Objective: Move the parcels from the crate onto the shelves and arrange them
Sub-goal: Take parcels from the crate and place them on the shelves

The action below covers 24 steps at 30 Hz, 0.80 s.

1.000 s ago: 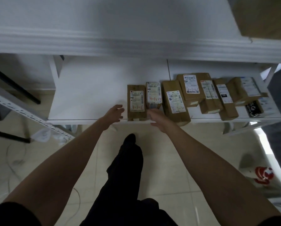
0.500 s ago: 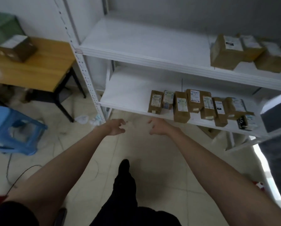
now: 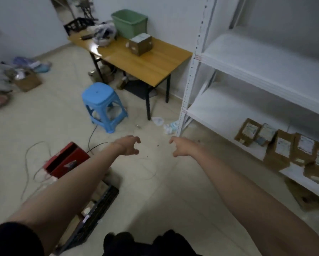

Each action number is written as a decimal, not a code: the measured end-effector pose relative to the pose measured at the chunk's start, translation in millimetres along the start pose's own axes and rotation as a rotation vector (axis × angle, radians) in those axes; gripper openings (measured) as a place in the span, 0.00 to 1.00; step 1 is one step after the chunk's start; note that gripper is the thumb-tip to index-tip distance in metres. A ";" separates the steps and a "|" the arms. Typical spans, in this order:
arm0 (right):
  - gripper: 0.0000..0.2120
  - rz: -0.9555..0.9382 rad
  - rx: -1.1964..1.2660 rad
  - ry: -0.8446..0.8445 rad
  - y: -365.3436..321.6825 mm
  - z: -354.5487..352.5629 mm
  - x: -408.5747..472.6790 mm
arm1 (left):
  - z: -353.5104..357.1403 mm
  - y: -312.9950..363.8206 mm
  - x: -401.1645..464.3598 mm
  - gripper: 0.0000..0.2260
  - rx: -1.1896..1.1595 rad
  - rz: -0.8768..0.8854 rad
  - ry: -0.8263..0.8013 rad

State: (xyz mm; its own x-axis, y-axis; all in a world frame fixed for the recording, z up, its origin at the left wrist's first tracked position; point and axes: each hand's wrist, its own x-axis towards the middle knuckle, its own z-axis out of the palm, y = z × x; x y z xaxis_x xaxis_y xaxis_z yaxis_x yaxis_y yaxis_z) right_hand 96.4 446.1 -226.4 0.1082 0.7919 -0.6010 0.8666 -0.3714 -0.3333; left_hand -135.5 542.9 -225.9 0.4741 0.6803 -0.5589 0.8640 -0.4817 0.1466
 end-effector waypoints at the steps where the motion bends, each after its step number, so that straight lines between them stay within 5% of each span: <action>1: 0.31 -0.030 -0.026 -0.024 -24.9 8.6 7.3 | 6.4 -26.0 -13.0 0.25 -0.024 -0.040 -0.012; 12: 0.26 -0.244 -0.221 -0.256 -272.2 142.2 57.3 | 114.0 -280.4 -168.8 0.20 -0.315 -0.367 -0.099; 24: 0.23 -0.343 -0.293 -0.462 -390.5 257.3 85.1 | 228.5 -396.6 -239.8 0.21 -0.660 -0.623 -0.186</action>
State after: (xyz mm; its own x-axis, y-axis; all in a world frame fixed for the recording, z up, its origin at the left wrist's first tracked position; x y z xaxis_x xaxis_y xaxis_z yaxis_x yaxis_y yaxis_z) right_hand -358.2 533.8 -334.3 -0.3626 0.5274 -0.7684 0.9190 0.0652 -0.3889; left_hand -630.6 444.5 -336.5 -0.0941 0.5838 -0.8064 0.9020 0.3928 0.1791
